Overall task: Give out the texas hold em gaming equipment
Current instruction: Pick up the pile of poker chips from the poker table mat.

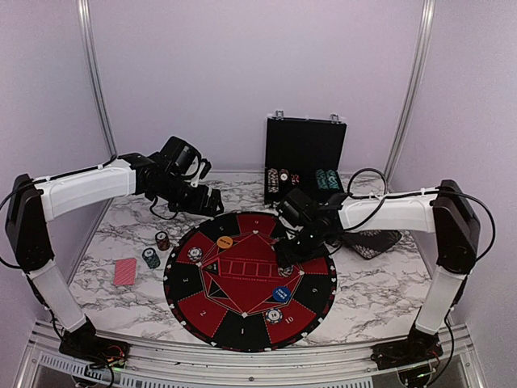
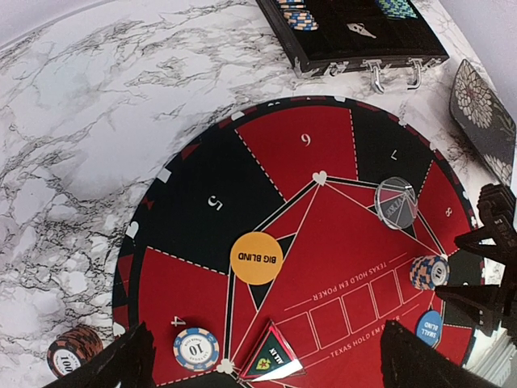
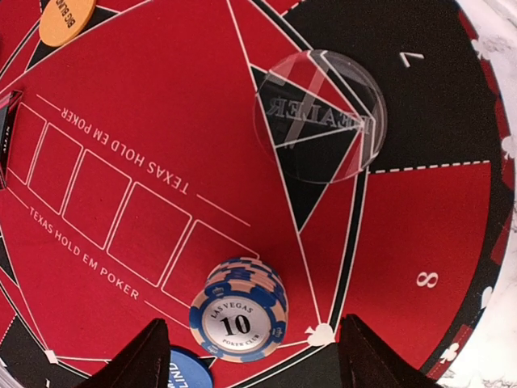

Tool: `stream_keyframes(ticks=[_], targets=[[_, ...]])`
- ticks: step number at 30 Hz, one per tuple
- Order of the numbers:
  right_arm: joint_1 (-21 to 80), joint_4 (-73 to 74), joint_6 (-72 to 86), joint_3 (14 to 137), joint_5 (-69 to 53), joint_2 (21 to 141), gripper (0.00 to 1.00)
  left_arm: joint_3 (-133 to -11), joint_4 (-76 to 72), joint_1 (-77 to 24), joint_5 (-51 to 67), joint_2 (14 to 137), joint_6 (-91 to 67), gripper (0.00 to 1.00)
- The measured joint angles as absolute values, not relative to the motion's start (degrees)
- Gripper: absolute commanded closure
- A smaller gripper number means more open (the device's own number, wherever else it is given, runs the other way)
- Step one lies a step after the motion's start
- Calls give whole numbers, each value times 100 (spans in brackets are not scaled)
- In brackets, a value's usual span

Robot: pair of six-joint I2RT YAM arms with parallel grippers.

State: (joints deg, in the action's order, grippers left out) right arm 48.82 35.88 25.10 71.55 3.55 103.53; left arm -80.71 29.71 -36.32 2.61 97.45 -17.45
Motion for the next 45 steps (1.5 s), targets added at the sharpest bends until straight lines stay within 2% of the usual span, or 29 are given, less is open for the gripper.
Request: stream_keyframes(ticks=[10,19,38,45], targets=[[4976,3612,2554,7240,357,10648,32,-8071,2969,-3603,346,9745,-1708,1],[5011,3605,2565,7240,432,10864,37,-8060,2934,-3599,410,9745,-1708,1],[5148,3658,2692,7332,698,11056,57,-7988,2847,-3599,530,9824,-1708,1],[5162,3664,2733,7330,729,11056,71,-7988,2845,-3599,554,9876,-1653,1]])
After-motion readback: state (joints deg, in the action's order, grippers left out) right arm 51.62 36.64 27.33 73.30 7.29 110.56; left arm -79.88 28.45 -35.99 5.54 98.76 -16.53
